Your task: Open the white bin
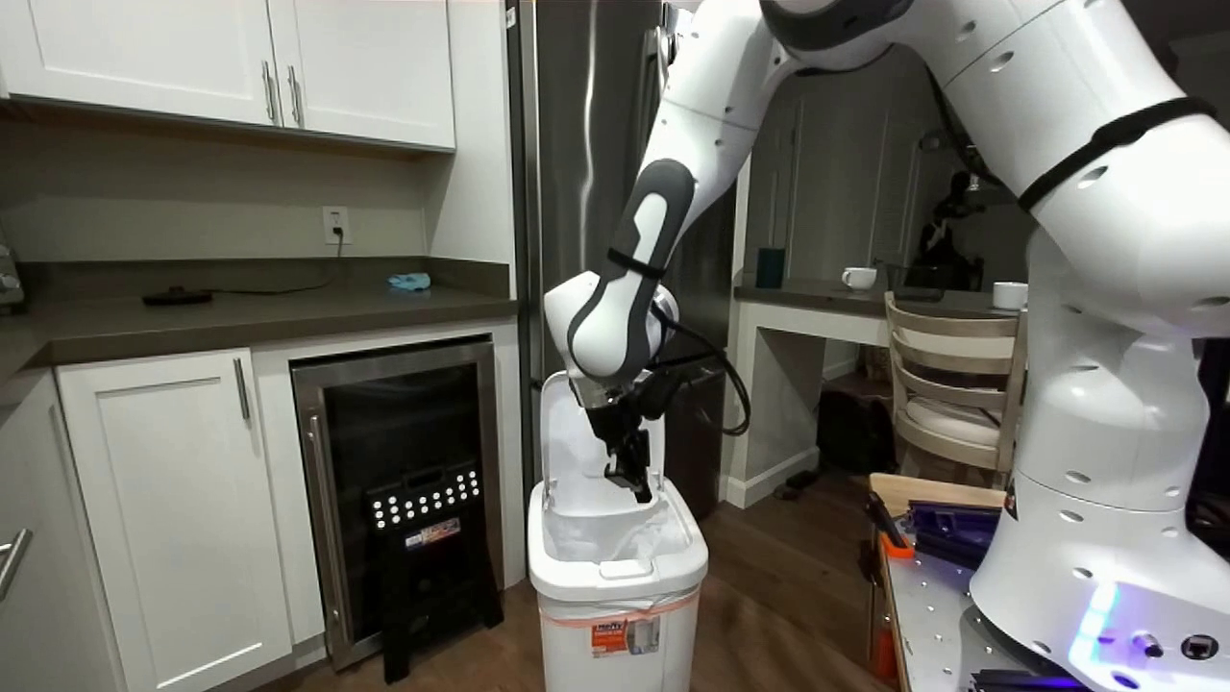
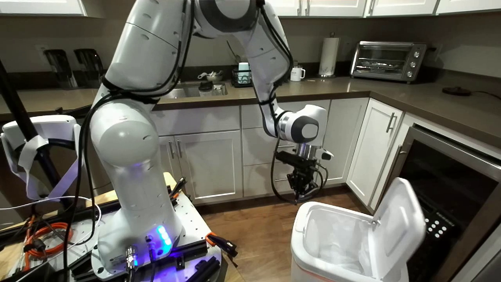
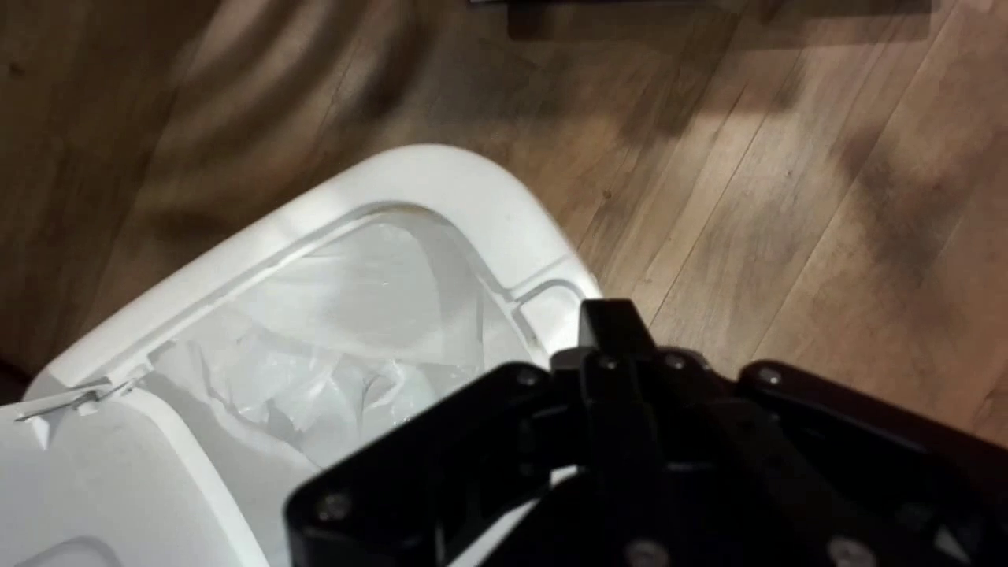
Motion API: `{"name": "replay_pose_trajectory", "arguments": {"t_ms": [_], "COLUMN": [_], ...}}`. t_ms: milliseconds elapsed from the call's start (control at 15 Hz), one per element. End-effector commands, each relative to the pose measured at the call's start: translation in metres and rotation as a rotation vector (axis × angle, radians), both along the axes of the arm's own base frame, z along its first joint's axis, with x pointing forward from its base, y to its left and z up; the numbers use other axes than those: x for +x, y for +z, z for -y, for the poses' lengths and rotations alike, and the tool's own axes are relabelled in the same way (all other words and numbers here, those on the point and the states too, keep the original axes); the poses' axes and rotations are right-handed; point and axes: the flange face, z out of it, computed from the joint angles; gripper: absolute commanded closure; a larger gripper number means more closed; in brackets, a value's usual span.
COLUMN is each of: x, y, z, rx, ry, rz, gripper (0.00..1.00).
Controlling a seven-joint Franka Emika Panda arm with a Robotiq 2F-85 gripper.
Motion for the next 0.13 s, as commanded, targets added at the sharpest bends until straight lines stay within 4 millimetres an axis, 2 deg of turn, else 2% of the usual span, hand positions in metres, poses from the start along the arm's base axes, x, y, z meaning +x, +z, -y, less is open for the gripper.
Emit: {"name": "replay_pose_trajectory", "arguments": {"t_ms": [0,67], "x": [-0.029,-0.034], "y": [0.07,0.089], "z": [-0.022,-0.024], "rx": [-0.024,-0.019], "ry": [0.012,0.01], "rz": [-0.045,-0.047], "gripper": [1.0,1.0]}}
